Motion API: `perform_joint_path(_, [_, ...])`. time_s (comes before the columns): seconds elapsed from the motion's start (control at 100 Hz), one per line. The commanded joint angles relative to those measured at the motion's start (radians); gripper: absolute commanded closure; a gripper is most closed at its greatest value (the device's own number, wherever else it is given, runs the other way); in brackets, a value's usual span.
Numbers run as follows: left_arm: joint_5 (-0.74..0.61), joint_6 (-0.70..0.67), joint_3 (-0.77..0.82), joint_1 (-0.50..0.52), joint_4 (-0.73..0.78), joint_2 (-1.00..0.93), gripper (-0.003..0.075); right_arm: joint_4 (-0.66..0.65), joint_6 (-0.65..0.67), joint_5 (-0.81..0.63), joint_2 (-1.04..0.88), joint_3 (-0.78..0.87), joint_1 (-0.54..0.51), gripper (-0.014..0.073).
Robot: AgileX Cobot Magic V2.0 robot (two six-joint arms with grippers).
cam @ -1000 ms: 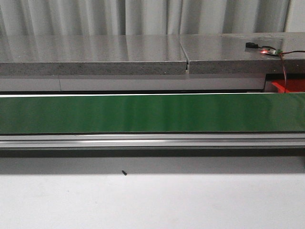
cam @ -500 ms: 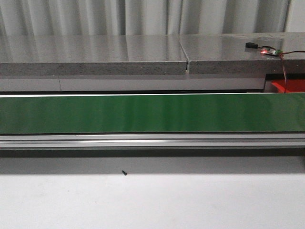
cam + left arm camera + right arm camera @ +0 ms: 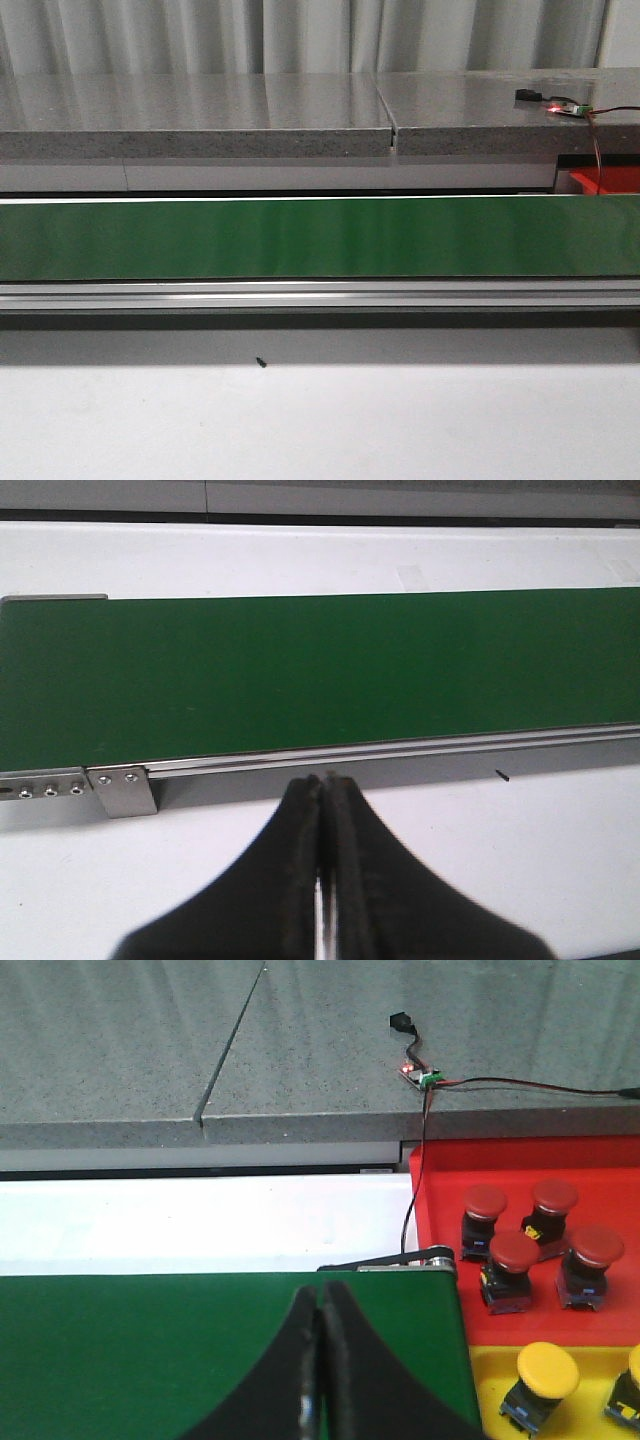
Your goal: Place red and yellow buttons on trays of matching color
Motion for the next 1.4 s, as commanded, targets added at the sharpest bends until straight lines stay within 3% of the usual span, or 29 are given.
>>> perform_joint_path(0.0, [-0.063,-0.009,-0.027,-0.008,-0.009,0.004,0.0739,0.013,-0.009,-0.094,-0.041,0.015,0.0,0.0653])
perform_joint_path(0.4, [-0.063,-0.009,-0.027,-0.008,-0.009,0.004,0.0739,0.024,-0.008,-0.112,-0.271,0.201,0.0,0.0653])
perform_joint_path(0.58, [-0.063,-0.009,-0.027,-0.008,-0.009,0.004,0.0739,0.016,0.02,-0.205,-0.32,0.287,0.0,0.0653])
perform_joint_path(0.74, [-0.063,-0.009,-0.027,-0.008,-0.009,0.004,0.0739,-0.122,0.145,-0.363,-0.36,0.39,0.0,0.0653])
perform_joint_path(0.89, [-0.063,-0.009,-0.027,-0.008,-0.009,0.004,0.0739,-0.294,0.312,-0.414,-0.424,0.475,0.0,0.0653])
perform_joint_path(1.3, [-0.063,-0.009,-0.027,-0.008,-0.009,0.004,0.0739,-0.306,0.314,-0.509,-0.663,0.731,0.0,0.0653])
perform_joint_path(1.39, [-0.063,-0.009,-0.027,-0.008,-0.009,0.004,0.0739,-0.306,0.314,-0.461,-0.711,0.734,0.0,0.0653])
